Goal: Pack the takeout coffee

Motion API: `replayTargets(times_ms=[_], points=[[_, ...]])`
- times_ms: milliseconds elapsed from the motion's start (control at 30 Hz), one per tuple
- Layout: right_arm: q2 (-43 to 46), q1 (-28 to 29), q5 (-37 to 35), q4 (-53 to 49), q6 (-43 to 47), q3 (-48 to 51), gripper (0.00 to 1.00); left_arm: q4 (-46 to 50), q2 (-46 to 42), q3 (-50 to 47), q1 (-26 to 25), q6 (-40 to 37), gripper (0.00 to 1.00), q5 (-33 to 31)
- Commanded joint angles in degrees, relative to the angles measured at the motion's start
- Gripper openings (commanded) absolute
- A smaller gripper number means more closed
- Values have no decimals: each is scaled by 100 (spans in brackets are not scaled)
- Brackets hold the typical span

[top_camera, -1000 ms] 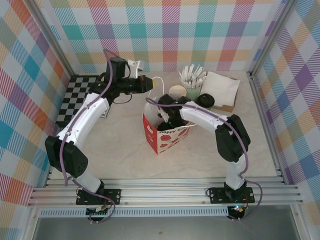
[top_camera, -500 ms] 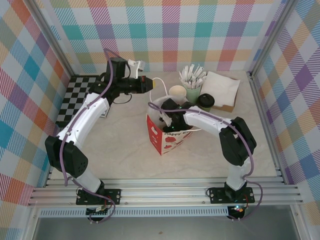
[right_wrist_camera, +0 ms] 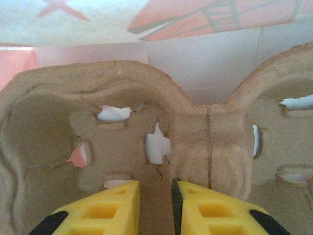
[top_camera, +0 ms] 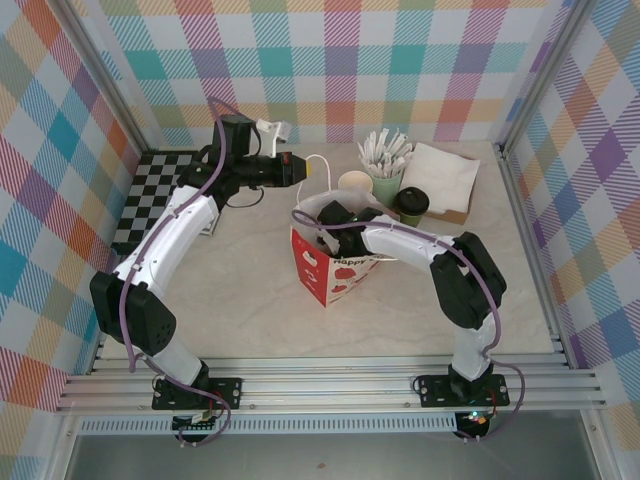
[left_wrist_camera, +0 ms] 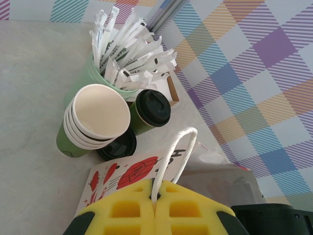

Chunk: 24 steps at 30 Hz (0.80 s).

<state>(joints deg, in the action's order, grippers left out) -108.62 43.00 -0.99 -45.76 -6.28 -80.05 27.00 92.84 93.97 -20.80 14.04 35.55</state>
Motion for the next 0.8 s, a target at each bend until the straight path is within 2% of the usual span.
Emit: replayTargets(times_ms=[0,67,167,367,500,767], points=[[252,-2,591,-131,244,-184,27,63,-98,77,65,-76,0,145],[275,-2,937,-266,319,-213,28,77,-90,95,63,-95,0,144],[138,6,968,-460,357,-174,30,85,-77,106,62,-104,0,128],[-384,6,-40,-239,-76,-10,33,120,-55,123,61,-112,0,147],[-496,8,-330,-133,-295,-282,35,163,-51,130,67,-120,0,145],[25,85,391,-285,222,-362,44,231,-37,183,65,-180,0,109]])
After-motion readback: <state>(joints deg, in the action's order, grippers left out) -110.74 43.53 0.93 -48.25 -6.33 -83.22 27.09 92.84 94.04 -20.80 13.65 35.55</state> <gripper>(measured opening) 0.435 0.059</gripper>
